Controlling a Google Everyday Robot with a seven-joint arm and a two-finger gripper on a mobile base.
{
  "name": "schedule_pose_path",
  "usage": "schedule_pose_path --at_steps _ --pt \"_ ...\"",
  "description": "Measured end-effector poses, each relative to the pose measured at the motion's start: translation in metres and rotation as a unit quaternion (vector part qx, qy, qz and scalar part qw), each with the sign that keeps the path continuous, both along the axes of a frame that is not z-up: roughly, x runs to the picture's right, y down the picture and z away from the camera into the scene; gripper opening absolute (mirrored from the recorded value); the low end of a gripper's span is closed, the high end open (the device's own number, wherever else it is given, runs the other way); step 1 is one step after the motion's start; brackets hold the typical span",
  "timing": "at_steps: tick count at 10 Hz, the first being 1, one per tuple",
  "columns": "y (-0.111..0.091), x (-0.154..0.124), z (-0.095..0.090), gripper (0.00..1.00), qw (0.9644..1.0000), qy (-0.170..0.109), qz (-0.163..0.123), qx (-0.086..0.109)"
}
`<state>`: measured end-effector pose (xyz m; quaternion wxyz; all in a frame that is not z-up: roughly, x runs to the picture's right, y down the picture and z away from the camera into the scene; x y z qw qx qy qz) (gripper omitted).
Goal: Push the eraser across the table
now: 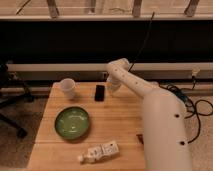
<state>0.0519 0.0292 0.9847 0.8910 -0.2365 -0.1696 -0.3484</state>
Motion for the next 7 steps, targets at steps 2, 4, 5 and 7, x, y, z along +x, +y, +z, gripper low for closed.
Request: schedule_pose_path --at_steps 2,4,5,7 --pt "0.0 -0.01 -0.005 0.08 0.9999 -0.014 -0.006 0.001" --pt "-0.009 -0.027 -0.014 0.08 0.9993 -0.031 -0.019 0.009" --pt "-0.012 -0.032 -0.016 0.08 0.999 -0.036 -0.025 0.011" --pt "-0.015 -0.045 -0.01 0.08 0.9982 -0.046 -0.037 0.009"
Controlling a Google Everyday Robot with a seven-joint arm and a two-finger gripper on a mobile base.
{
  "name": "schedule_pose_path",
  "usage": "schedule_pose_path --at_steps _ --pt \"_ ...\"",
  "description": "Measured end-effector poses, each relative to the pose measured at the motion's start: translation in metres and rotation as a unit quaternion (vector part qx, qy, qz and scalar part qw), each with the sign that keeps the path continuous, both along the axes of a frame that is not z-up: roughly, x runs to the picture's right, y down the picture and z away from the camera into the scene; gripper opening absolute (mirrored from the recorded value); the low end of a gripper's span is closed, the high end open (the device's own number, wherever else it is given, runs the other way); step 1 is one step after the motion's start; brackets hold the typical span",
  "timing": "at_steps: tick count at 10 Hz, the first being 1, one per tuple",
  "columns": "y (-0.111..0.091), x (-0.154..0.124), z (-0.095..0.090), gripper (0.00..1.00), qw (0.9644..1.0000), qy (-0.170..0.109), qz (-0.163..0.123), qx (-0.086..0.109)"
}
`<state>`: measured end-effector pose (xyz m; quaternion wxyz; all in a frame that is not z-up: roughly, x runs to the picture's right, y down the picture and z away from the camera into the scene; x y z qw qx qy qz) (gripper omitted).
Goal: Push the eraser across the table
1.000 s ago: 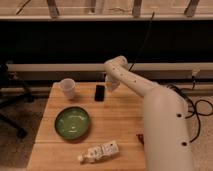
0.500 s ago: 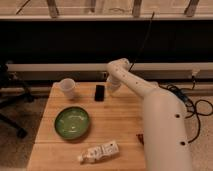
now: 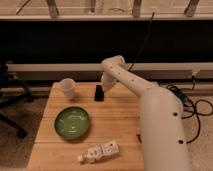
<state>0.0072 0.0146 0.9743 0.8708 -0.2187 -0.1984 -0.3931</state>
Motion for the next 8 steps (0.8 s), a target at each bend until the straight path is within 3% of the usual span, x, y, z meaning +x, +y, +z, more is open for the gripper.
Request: schedule_pose_path --at_steps 8 --pt "-0.004 -0.001 0.014 0.08 0.9999 -0.006 -0.001 -0.01"
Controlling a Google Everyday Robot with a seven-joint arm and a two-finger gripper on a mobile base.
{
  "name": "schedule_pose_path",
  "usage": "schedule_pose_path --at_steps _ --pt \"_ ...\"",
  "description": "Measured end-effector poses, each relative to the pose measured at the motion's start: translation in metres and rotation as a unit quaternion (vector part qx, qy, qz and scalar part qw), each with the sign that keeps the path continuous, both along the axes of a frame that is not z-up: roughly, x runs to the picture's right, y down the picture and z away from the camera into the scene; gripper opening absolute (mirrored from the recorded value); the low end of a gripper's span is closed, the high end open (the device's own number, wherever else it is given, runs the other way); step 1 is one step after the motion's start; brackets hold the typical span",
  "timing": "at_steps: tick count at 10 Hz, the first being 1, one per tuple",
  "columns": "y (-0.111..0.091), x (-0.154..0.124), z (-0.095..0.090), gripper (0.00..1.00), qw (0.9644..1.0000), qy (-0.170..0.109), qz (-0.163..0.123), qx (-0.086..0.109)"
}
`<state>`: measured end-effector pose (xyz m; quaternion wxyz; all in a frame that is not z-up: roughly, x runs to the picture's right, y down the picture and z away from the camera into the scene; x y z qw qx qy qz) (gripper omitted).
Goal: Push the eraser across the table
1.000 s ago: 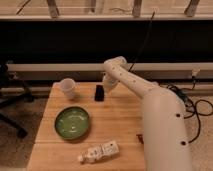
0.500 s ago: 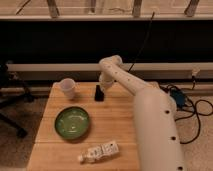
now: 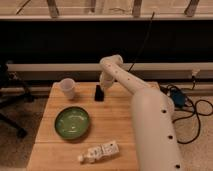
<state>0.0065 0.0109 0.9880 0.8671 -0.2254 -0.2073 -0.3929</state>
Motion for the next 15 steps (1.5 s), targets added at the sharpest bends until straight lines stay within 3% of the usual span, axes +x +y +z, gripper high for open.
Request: schedule_pose_path --at_steps 5,15 --pt "0.006 -0.009 0.004 0.08 0.9998 -0.012 -0.008 -0.009" --pt "0.017 -0.069 -0.003 0.08 0.9954 -0.071 -0.062 -0.017"
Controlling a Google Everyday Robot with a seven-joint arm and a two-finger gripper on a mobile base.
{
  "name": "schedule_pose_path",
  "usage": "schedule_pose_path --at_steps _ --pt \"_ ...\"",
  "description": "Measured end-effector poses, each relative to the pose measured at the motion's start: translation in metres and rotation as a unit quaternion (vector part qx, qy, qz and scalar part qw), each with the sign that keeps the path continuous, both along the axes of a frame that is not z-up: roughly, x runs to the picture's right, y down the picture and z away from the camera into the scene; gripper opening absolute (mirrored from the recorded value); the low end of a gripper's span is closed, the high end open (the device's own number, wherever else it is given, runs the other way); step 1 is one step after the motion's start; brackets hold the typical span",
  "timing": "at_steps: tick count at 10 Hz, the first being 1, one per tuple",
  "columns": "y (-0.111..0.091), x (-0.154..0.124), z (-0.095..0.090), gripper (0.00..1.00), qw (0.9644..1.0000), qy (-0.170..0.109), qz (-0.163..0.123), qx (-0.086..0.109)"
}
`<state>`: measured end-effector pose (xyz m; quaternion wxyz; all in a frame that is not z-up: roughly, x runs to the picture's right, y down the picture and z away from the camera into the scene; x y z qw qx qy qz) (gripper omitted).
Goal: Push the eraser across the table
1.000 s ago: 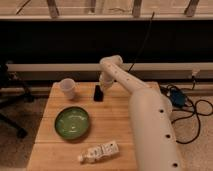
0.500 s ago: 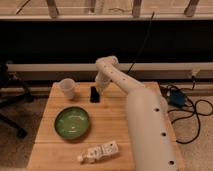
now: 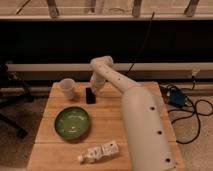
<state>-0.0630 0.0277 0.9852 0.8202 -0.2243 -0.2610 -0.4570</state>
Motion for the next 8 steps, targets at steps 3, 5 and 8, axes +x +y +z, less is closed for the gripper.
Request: schedule_pose_path --at_steps 3,5,8 --pt "0.004 -0.02 -0.002 0.08 0.9996 -0.017 -0.023 -0.001" --pt "0.005 -0.027 -0.003 0.08 0.9993 -0.023 -0.03 -0.001" --pt "0.006 -0.027 -0.003 0.08 0.9993 -0.023 -0.03 -0.001"
